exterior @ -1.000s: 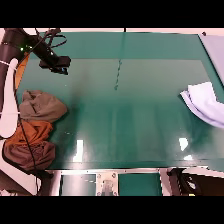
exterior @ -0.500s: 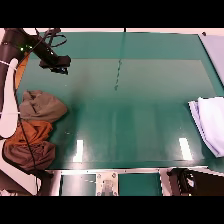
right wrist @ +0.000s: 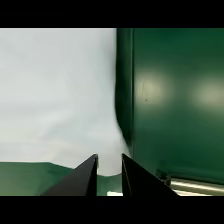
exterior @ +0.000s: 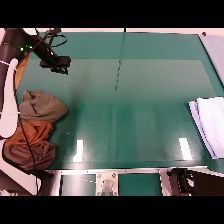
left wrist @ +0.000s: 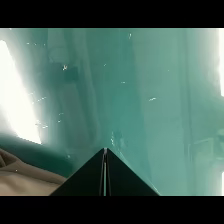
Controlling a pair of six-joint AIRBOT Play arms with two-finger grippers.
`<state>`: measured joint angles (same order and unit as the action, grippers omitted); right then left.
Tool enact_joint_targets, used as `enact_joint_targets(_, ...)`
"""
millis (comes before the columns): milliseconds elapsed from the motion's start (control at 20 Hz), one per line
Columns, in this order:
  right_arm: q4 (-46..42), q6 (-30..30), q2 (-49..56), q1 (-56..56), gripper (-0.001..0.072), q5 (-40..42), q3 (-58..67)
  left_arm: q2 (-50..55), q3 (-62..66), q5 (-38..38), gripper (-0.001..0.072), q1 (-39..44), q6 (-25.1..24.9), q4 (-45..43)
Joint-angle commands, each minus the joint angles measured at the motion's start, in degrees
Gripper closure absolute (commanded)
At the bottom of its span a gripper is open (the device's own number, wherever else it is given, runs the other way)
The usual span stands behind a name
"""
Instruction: Fold the shirts.
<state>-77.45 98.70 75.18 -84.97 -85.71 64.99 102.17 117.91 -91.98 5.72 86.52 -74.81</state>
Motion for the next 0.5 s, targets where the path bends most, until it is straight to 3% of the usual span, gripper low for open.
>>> enact_joint_targets(0,2.67,4.44,-0.87,8.24,0.067,-6.23,8.44,-1.4,0.07,-0.17,0.0688,0.0,-1.53,0.0)
enact_joint_targets(50,5.16,2.95,-0.9,12.96,0.0699,-4.83,10.29,-2.43,0.09,-0.02,0.0689,0.0,-1.53,-0.02)
enact_joint_targets(250,7.19,-3.87,-2.1,35.39,0.0699,2.1,13.29,-7.54,-1.73,-0.11,0.0689,0.02,-0.61,0.39)
enact_joint_targets(450,6.03,-4.92,-7.63,57.55,0.0699,11.37,5.6,-16.55,-15.82,1.42,0.0689,2.51,1.86,0.35)
